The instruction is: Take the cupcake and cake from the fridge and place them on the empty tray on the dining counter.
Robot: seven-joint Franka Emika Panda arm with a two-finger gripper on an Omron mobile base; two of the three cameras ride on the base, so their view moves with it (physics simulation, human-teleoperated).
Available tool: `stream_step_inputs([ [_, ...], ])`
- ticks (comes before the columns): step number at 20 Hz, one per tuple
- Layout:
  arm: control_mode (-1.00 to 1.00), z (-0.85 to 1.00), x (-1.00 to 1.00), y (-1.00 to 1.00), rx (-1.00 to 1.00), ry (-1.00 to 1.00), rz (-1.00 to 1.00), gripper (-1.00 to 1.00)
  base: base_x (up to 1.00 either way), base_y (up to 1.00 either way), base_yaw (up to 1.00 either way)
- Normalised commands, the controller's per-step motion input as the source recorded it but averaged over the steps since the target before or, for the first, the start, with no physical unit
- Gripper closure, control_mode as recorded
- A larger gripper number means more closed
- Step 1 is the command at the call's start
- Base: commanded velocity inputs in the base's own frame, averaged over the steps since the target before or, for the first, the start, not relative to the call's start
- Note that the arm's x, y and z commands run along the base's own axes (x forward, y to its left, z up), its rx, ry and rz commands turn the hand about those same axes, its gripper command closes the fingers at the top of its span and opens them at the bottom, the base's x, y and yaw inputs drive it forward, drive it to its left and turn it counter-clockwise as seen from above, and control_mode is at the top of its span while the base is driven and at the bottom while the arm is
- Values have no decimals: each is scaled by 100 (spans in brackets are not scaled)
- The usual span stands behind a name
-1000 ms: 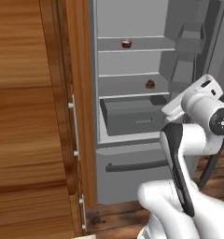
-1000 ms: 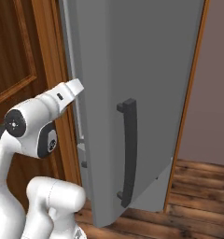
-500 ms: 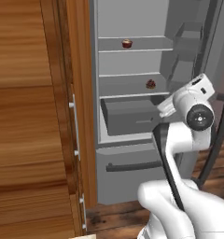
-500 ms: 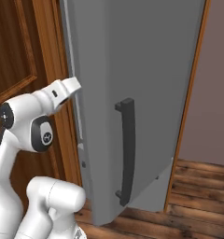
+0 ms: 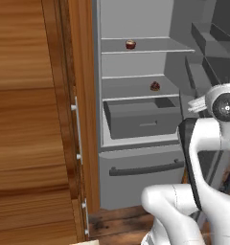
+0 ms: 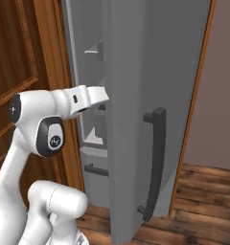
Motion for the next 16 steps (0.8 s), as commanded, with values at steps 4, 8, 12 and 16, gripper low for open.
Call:
stream_step_inputs([
  [4, -100, -15, -21, -100, 22, -4, -8, -100, 0, 0, 0],
  [8, -100, -13, 0, -100, 24, -8, 0, -100, 0, 0, 0],
  [12, -100, -12, 8, -100, 27, -10, 0, -100, 0, 0, 0],
  [16, -100, -2, 29, -100, 27, -16, 3, -100, 0, 0, 0],
])
